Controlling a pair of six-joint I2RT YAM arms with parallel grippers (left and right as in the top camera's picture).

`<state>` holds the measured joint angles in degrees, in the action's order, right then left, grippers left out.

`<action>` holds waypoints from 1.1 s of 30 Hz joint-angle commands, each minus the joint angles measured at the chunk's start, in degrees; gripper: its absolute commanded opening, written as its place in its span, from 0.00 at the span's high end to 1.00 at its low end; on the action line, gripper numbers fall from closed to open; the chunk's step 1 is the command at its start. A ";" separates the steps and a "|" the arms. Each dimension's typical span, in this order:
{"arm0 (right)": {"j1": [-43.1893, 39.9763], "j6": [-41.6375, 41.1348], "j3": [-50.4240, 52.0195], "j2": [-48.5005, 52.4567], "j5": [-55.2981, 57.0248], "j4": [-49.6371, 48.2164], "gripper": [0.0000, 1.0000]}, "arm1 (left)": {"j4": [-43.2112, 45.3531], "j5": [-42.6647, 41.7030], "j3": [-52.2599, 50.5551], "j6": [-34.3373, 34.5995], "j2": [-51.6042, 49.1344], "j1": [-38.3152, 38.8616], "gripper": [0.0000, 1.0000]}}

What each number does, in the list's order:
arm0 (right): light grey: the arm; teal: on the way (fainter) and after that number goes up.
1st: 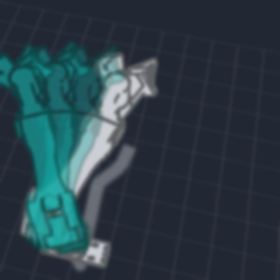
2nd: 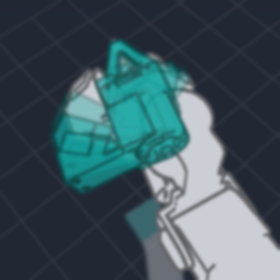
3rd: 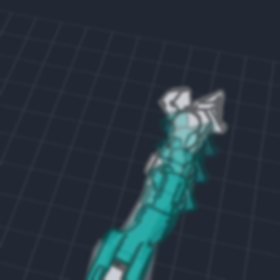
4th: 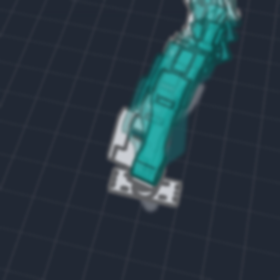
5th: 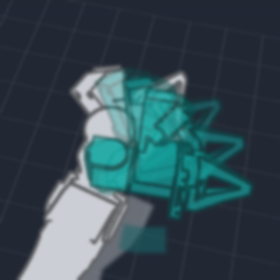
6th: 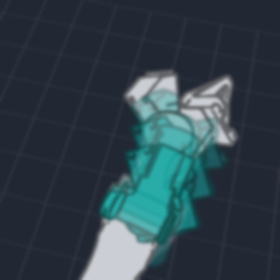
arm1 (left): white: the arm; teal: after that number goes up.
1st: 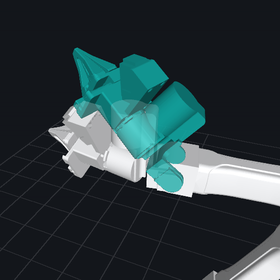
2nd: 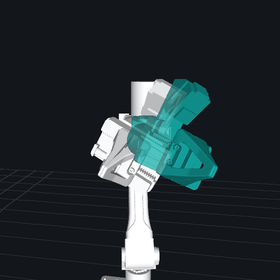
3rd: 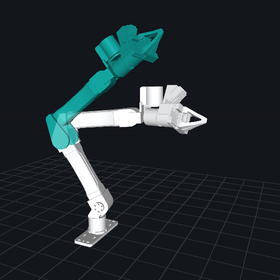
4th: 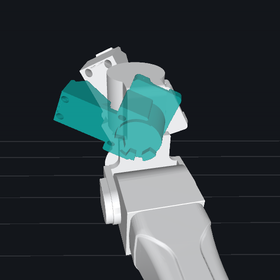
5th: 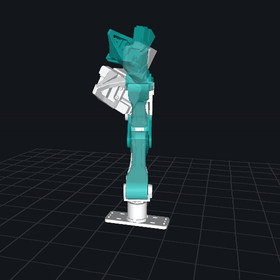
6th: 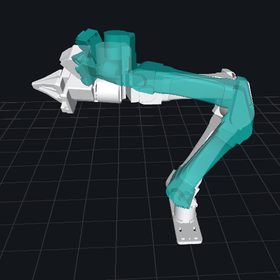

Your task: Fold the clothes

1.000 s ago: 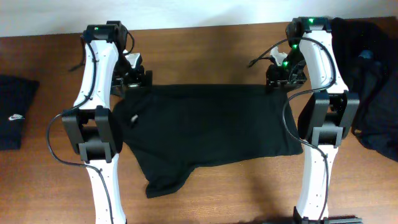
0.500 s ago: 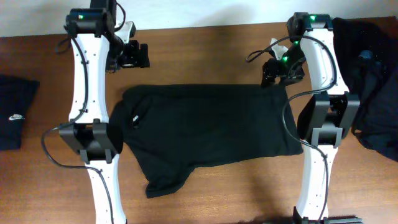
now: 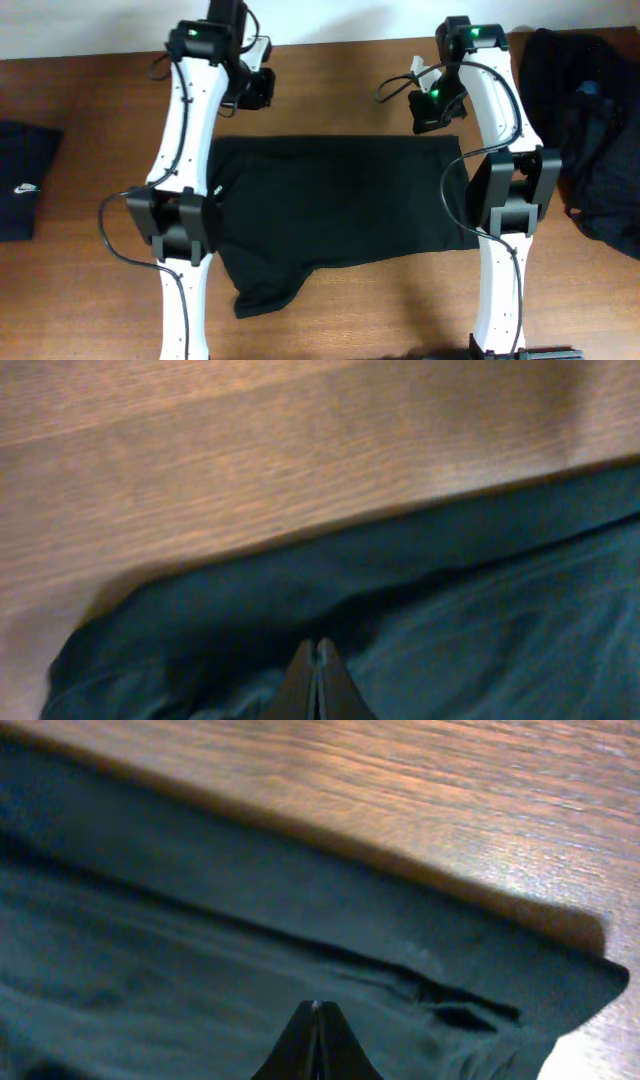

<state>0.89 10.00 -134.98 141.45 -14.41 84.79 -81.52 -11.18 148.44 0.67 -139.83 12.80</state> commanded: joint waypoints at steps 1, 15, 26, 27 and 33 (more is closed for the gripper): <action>-0.22 -1.90 3.32 -1.42 1.36 -0.96 0.96 | 1.42 -0.35 -2.99 0.15 0.92 0.96 0.99; 0.02 -2.21 16.85 -1.42 1.14 -10.32 0.96 | 10.97 0.46 -13.18 0.17 0.92 1.31 0.99; 0.02 -2.58 17.44 -1.42 1.09 -10.29 0.96 | 10.75 0.46 -18.56 0.20 0.92 2.36 0.99; 0.02 -2.58 17.44 -1.42 1.09 -10.29 0.96 | 10.54 0.46 -19.41 0.20 0.92 2.49 0.99; 0.02 -2.56 17.44 -1.42 1.11 -10.51 0.96 | 7.21 0.48 -21.77 0.17 0.92 3.87 0.99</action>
<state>0.80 7.68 -118.85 140.94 -13.63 74.37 -73.58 -10.92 127.42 0.69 -139.83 15.77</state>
